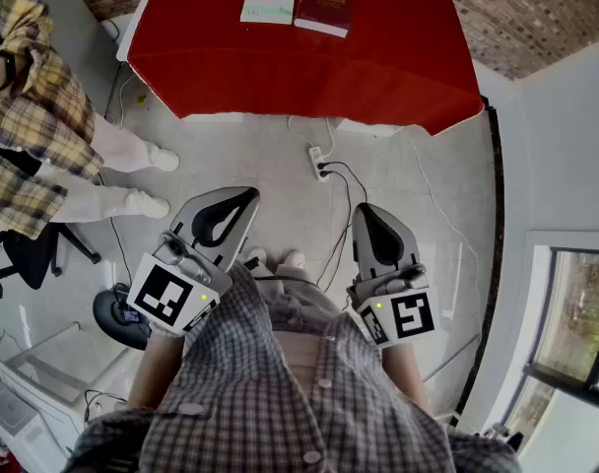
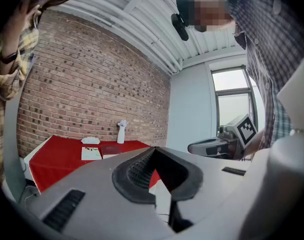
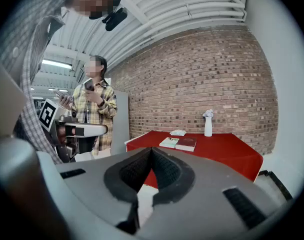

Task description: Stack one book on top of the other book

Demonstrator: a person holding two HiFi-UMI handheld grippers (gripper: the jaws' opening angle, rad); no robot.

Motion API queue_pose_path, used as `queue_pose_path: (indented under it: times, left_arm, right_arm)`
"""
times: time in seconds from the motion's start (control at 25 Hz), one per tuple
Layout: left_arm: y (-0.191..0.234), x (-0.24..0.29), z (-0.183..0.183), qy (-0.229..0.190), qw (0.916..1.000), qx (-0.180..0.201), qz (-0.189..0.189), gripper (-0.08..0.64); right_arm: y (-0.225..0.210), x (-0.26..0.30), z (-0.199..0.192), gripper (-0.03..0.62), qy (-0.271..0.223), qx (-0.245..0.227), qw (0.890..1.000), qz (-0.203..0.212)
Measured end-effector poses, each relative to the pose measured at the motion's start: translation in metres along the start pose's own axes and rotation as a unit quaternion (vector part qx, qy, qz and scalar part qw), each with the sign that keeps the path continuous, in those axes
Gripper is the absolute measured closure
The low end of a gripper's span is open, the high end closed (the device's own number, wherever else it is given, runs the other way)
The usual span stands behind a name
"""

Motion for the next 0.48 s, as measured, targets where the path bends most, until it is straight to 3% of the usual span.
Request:
queue_pose_path:
  times: [0.48]
  left_arm:
    - [0.015, -0.009, -0.002, -0.004, 1.0000, -0.008, -0.003, 0.554]
  right_arm:
    - [0.015, 0.011, -0.001, 0.586, 0.004, 0.000, 1.000, -0.004]
Point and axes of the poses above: the fingertips, and each gripper's own axes: x forward along the fingers, y to its left, z out of its top, the point moved 3 cm from there along -x, backward along the fingers, and after that the axes turned 15 degrees about z, right-handed, at the moved point
